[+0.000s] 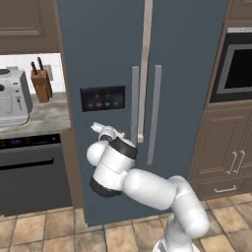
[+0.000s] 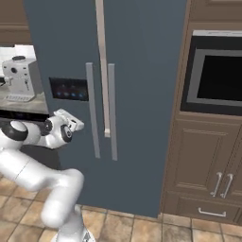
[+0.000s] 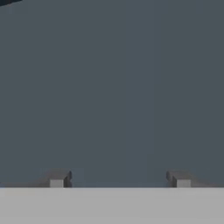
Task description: There's a chicken drumstick in the fridge that needs to be moved to the freezer for freezing. Pick up the chicken drumstick from the fridge, place it on any shelf in the freezer, and close the fridge and freezer doors when done.
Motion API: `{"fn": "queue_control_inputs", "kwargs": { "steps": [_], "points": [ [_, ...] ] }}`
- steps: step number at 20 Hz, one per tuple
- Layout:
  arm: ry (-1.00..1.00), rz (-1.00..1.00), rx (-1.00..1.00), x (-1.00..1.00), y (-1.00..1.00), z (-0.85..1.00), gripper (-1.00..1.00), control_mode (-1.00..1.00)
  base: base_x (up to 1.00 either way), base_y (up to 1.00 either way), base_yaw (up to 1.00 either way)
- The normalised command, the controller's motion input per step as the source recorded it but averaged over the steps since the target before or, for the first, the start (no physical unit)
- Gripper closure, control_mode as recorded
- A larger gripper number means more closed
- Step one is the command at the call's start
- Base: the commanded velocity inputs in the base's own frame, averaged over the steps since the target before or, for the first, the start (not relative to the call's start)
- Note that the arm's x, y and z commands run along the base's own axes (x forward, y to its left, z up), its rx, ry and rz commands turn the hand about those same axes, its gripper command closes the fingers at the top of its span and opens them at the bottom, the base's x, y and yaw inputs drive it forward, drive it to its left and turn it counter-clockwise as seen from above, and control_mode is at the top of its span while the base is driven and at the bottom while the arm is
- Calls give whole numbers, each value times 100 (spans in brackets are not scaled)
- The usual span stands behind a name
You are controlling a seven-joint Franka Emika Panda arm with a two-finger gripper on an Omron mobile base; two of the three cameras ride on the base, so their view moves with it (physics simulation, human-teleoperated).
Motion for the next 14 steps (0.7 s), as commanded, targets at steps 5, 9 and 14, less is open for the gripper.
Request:
{"fn": "queue_control_inputs", "kwargs": {
  "steps": [5,9,14],
  "points": [
    [-10,10,15,68,-77,7,-100,-100,0,0,0],
    [-6,3,10,12,-49,39,-100,-100,0,0,0],
    [0,0,0,-18,-2,60,-100,-100,0,0,0]
  ]
}}
